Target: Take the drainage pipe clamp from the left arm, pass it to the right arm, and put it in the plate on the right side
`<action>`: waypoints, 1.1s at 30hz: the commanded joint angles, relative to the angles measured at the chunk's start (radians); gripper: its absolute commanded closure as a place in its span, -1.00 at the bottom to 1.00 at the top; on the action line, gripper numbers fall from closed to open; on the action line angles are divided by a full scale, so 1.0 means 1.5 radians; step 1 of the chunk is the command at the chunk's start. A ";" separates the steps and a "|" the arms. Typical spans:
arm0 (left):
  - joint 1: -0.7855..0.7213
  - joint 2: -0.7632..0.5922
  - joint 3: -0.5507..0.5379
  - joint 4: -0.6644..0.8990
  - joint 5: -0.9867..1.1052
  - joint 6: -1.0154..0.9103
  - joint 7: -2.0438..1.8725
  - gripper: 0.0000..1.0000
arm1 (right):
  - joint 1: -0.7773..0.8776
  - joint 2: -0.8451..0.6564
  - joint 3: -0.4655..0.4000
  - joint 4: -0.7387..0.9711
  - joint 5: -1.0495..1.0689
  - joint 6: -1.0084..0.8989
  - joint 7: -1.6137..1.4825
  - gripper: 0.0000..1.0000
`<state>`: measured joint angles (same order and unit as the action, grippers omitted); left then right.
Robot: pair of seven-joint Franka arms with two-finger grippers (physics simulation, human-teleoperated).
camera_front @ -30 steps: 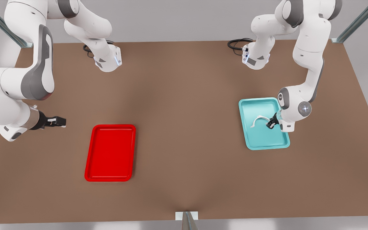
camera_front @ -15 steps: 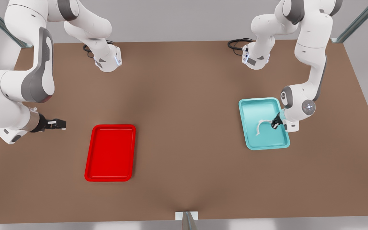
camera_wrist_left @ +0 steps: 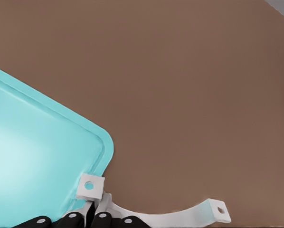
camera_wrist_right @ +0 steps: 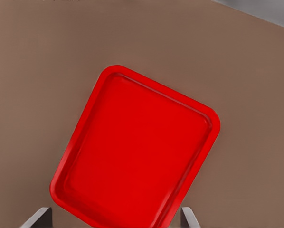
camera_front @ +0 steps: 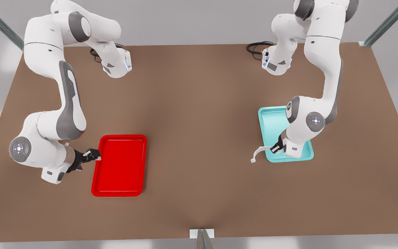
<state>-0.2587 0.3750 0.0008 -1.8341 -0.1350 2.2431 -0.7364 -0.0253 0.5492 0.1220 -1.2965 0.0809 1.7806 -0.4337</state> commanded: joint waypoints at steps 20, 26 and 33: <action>-0.194 0.237 0.000 0.411 0.014 -0.217 -0.531 0.57 | 0.413 0.133 -0.001 0.006 -0.289 0.567 -0.419 -1.00; -0.195 0.241 0.002 0.429 0.013 -0.231 -0.544 0.57 | 0.426 0.135 -0.002 -0.024 -0.289 0.625 -0.419 -1.00; -0.197 0.241 0.000 0.429 0.012 -0.231 -0.558 0.57 | 0.425 0.193 -0.002 -0.031 -0.278 0.733 -0.413 -1.00</action>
<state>-0.5540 0.7378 0.0022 -1.1909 -0.1152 1.9002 -1.3747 0.6118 0.8352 0.1195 -1.3424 -0.3400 2.7760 -0.9590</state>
